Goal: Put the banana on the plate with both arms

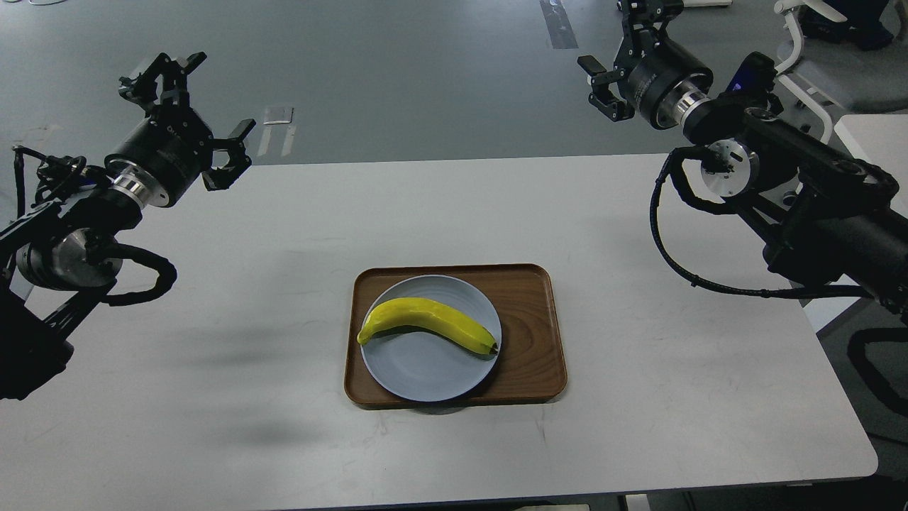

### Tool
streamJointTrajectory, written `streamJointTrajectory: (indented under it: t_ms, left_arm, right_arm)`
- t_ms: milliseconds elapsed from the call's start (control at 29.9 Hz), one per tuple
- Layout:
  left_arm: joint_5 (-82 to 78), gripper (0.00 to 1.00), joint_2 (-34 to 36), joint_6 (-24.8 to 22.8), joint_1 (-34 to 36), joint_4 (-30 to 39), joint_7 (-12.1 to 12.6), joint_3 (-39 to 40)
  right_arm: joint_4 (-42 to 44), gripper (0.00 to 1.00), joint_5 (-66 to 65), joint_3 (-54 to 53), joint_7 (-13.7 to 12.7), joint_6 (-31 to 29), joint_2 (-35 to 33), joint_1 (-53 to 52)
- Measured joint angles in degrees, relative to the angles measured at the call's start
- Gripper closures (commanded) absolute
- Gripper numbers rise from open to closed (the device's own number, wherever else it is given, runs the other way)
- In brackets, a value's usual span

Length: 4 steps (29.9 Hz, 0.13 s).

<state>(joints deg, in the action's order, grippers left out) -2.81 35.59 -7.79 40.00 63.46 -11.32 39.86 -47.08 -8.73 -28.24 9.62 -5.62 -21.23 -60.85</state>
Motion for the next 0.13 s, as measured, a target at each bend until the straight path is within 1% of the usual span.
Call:
streamJointTrajectory:
  t_ms: [33,134]
  left_arm:
    - [0.0,0.02,-0.05,-0.15,0.0,0.01,0.73,-0.26]
    - [0.13,0.02,-0.21,-0.4,-0.04,-0.02,4.73,-0.5]
  right_arm:
    - [0.17,0.0,0.01,-0.06,-0.27,-0.35,0.0,0.04]
    - [0.41,0.0,0.01,-0.08,-0.46,-0.3,0.18,0.1]
